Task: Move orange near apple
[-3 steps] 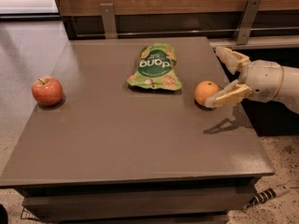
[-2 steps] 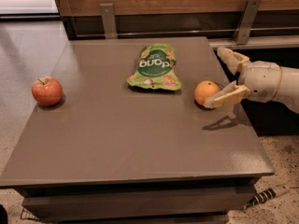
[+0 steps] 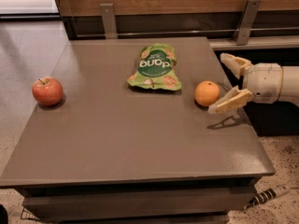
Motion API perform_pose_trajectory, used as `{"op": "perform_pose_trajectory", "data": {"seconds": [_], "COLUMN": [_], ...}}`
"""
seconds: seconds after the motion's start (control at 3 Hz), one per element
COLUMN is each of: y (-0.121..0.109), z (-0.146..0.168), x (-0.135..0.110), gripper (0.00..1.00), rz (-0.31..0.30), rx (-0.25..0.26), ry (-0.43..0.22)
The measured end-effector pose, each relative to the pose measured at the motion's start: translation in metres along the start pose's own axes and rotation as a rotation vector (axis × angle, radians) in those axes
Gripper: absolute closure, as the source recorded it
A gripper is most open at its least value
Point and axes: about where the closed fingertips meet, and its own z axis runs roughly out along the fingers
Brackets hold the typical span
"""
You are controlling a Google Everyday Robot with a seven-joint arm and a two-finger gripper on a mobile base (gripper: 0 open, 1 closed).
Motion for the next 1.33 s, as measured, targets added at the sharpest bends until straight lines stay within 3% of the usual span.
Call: {"op": "perform_pose_trajectory", "data": {"seconds": [0.67,1.0,1.33], "y": [0.035,0.046,0.047], "z": [0.026,0.031,0.033], "x": [0.023,0.039,0.038], "gripper": [0.04,0.25,0.50], "rz": [0.028,0.055,0.055], "rx": [-0.123,-0.139,-0.144], "ry": [0.077,0.090,0.088]}}
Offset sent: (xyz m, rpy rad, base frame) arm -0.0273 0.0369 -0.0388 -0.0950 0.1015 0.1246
